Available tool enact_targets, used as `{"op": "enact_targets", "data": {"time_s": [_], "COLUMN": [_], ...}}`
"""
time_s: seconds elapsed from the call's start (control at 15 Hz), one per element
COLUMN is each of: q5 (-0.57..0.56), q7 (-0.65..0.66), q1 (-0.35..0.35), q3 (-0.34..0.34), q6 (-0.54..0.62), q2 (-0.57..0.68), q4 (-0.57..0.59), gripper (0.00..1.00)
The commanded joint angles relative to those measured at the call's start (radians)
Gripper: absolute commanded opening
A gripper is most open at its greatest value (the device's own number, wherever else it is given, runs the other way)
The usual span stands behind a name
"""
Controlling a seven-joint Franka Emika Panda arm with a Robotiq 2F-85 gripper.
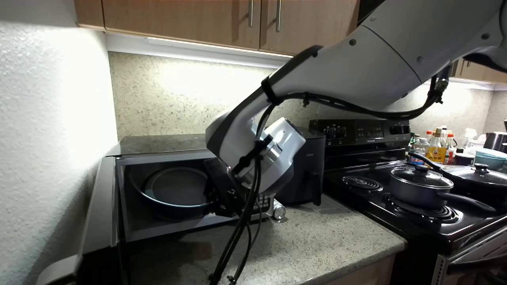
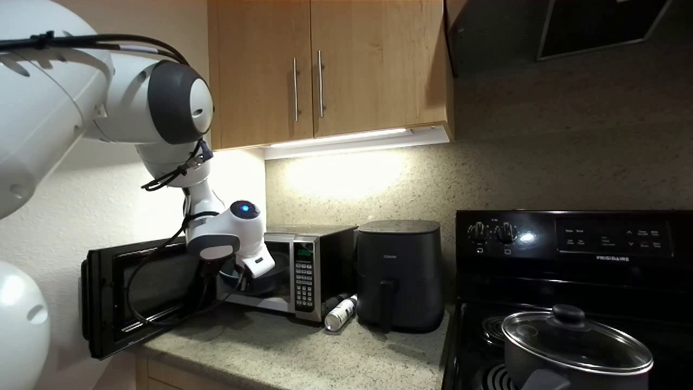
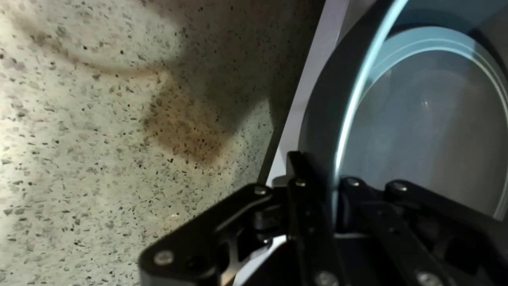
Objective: Remove the bowl from the microwave and put it on top of the microwave
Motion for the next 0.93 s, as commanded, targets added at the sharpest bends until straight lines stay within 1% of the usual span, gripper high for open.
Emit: {"op": "enact_targets", "data": {"time_s": [0.0, 0.07, 0.2, 0.27, 0.33, 0.4, 0.47, 0.6, 0.73, 0.87], "q5": [-0.134, -0.218, -0.385, -0.473, -0.55, -0.511, -0.546, -0.544, -0.543, -0.528], "q7": [0.163, 0.258, 0.407, 0.484, 0.545, 0.469, 0.497, 0.494, 0.493, 0.444], "q1": [0.059, 0.092, 0.153, 0.181, 0.198, 0.053, 0.043, -0.005, -0.013, -0.045], "q3": [-0.096, -0.153, -0.249, -0.294, -0.32, -0.158, -0.152, -0.1, -0.089, -0.043], "q6": [-0.158, -0.234, -0.357, -0.426, -0.466, -0.377, -0.397, -0.396, -0.39, -0.355], "q2": [-0.174, -0.229, -0.325, -0.369, -0.406, -0.285, -0.317, -0.316, -0.296, -0.345], "q4": [-0.188, -0.25, -0.331, -0.36, -0.376, -0.275, -0.296, -0.297, -0.292, -0.328], "gripper": [0.08, 0.08, 0.08, 0.08, 0.08, 0.09, 0.09, 0.09, 0.08, 0.07]}}
